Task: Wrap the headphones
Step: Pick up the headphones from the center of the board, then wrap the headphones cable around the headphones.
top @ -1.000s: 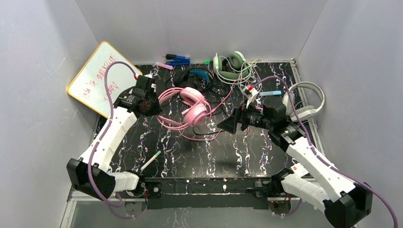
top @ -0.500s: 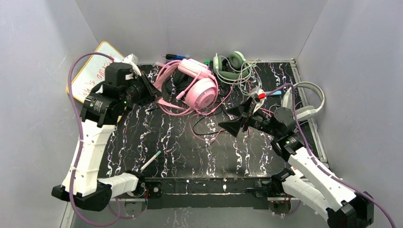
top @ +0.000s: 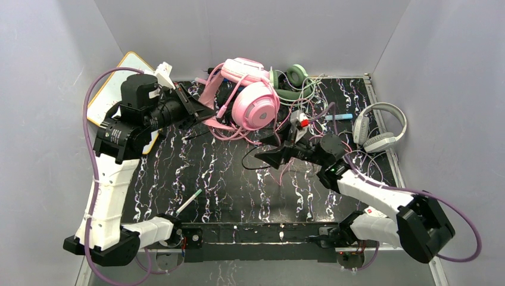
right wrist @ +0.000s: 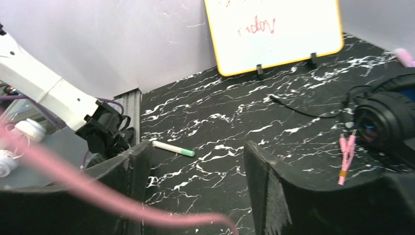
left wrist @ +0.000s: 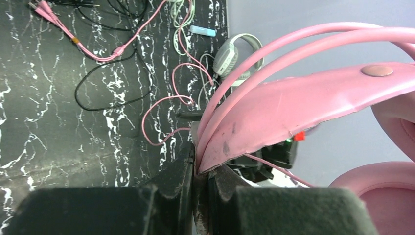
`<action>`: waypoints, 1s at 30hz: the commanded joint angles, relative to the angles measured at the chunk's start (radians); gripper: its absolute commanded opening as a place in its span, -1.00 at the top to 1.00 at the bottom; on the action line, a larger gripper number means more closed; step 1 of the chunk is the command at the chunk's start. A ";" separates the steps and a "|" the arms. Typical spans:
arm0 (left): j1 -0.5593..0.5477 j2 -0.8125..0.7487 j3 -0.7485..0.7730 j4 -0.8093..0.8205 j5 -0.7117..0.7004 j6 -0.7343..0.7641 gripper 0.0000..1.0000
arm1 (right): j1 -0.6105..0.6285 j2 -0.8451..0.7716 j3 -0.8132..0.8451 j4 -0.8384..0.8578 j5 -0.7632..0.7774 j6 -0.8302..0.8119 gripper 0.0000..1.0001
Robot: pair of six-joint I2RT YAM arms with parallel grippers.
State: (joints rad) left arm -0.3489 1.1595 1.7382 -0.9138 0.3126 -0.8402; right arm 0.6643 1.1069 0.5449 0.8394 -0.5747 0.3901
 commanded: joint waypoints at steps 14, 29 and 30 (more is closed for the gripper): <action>0.000 0.015 0.093 0.077 0.047 -0.056 1.00 | 0.063 0.002 -0.107 0.170 0.076 0.031 -0.66; 0.000 0.014 0.084 0.077 0.021 -0.041 1.00 | 0.063 -0.091 -0.212 -0.029 0.286 -0.023 -0.80; 0.001 0.013 0.083 0.076 0.019 -0.040 1.00 | 0.063 -0.086 -0.220 -0.019 0.287 -0.025 -0.76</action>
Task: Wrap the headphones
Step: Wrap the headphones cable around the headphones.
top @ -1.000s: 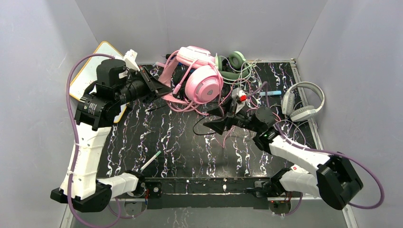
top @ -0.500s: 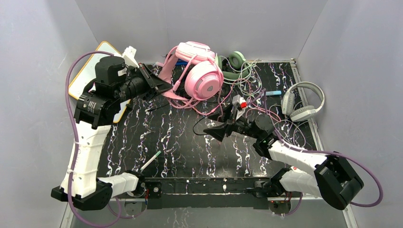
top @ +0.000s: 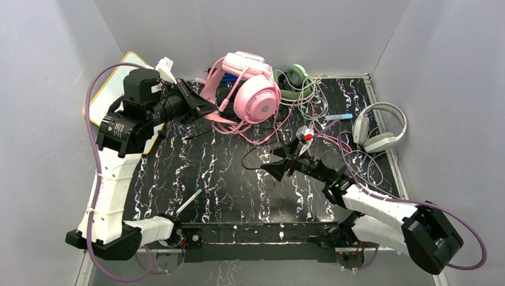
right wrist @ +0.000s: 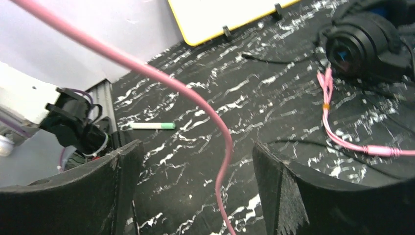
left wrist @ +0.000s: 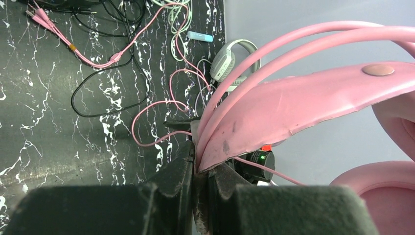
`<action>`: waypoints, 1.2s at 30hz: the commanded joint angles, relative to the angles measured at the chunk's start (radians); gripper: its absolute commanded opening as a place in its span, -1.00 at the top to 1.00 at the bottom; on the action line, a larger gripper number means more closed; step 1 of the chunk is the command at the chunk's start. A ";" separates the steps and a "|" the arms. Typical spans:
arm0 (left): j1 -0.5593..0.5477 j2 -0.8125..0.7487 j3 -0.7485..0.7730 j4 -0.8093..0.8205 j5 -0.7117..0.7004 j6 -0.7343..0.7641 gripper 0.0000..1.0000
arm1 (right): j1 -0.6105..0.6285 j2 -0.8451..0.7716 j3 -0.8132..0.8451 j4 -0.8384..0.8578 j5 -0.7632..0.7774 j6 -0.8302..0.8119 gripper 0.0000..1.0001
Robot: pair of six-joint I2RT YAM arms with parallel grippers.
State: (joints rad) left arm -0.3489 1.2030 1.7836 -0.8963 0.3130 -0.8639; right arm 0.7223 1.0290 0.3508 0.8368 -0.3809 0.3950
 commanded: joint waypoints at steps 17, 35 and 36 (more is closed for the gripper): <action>0.001 -0.043 0.046 0.020 -0.072 0.013 1.00 | 0.005 0.088 0.082 -0.062 0.002 0.026 0.72; 0.001 0.035 -0.199 -0.076 -0.662 0.274 1.00 | 0.005 -0.184 0.399 -0.979 0.170 -0.116 0.97; 0.000 0.034 -0.218 -0.076 -0.691 0.286 1.00 | 0.005 -0.167 0.447 -1.035 0.195 -0.127 0.97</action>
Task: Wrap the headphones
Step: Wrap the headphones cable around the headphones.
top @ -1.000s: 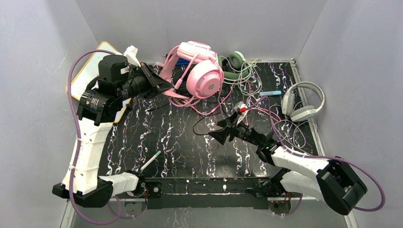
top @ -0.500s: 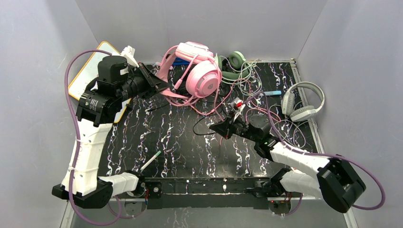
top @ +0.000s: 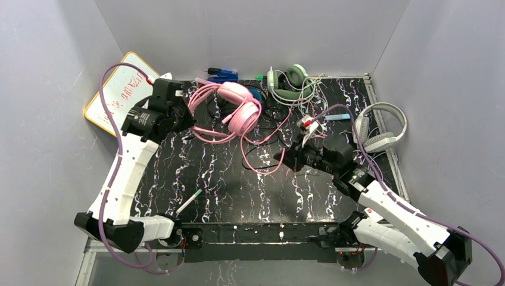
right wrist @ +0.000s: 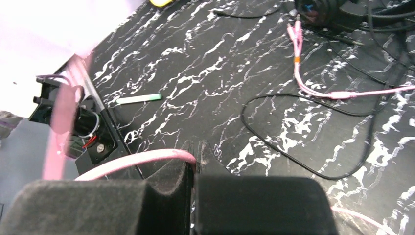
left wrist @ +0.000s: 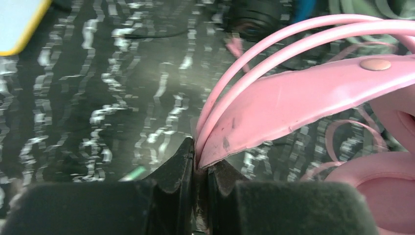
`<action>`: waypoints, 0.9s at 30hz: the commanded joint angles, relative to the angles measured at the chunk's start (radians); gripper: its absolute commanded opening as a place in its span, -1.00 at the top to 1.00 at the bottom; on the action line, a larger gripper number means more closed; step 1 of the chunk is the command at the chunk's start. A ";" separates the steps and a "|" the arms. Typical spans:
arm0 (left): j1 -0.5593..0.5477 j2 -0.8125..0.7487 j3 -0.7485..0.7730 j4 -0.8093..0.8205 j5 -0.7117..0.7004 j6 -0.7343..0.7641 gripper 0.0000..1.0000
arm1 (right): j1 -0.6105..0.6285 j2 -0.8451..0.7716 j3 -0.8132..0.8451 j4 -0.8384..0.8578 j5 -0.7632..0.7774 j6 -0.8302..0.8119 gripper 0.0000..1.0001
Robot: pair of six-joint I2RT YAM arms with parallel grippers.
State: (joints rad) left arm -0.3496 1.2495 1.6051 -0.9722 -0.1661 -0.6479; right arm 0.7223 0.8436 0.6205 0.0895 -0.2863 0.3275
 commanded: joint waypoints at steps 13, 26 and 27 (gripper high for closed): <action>0.000 0.005 -0.132 0.035 -0.231 0.097 1.00 | 0.103 0.374 0.795 -0.701 0.027 -0.217 0.97; -0.095 0.113 -0.170 0.132 -0.155 0.036 1.00 | 0.267 0.647 1.197 -0.793 0.131 -0.260 0.97; -0.116 0.119 -0.173 0.136 -0.168 0.029 1.00 | 0.268 0.663 1.212 -0.793 0.153 -0.255 0.97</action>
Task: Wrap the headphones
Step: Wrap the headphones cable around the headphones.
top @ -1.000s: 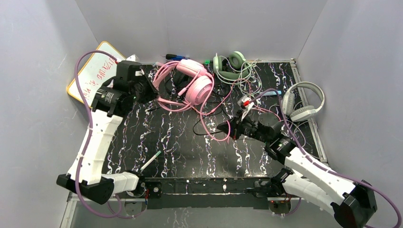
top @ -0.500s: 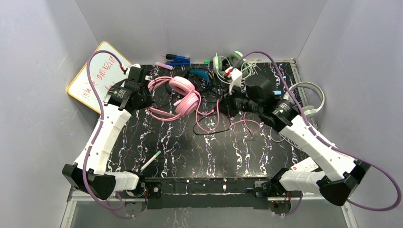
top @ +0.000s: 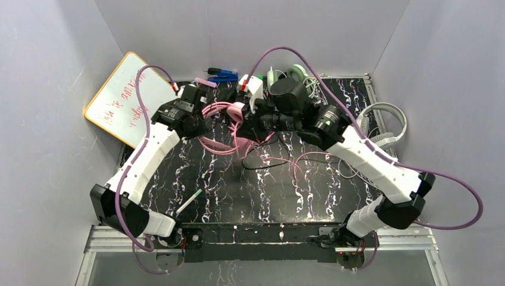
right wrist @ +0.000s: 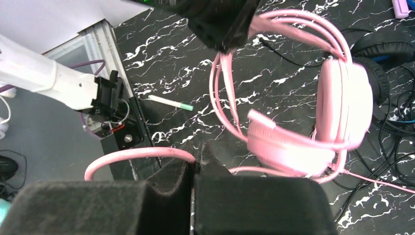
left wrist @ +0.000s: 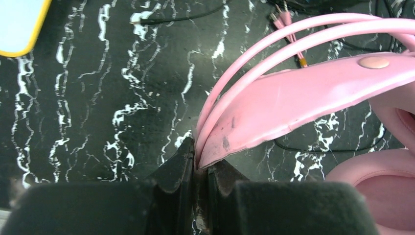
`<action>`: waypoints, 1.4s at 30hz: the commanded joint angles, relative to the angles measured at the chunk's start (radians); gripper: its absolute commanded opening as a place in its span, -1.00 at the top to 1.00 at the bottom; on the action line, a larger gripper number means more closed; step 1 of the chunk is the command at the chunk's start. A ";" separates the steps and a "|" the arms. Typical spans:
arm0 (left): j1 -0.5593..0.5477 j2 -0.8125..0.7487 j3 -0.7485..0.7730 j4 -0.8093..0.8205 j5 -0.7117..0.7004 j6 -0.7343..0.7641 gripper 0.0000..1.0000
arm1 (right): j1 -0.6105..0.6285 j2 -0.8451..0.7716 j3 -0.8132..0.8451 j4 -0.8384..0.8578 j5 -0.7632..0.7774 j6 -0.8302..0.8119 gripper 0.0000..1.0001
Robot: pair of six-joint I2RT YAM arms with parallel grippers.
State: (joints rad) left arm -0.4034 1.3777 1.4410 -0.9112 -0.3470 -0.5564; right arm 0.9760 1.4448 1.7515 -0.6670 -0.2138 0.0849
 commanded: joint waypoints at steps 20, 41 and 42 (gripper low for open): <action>-0.298 -0.057 -0.184 0.186 -0.213 -0.049 1.00 | -0.038 0.258 0.284 -0.257 0.320 0.030 0.97; -0.423 -0.046 -0.242 0.323 -0.257 -0.033 1.00 | -0.119 0.452 0.510 -0.468 0.209 0.142 0.97; -0.435 -0.027 -0.223 0.322 -0.263 -0.035 1.00 | -0.120 0.453 0.508 -0.462 0.209 0.152 0.97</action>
State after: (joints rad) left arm -0.7998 1.3159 1.1332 -0.6510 -0.5594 -0.5434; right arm 0.8551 1.8957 2.1956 -1.1221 0.0051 0.1852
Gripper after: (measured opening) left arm 0.066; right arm 0.053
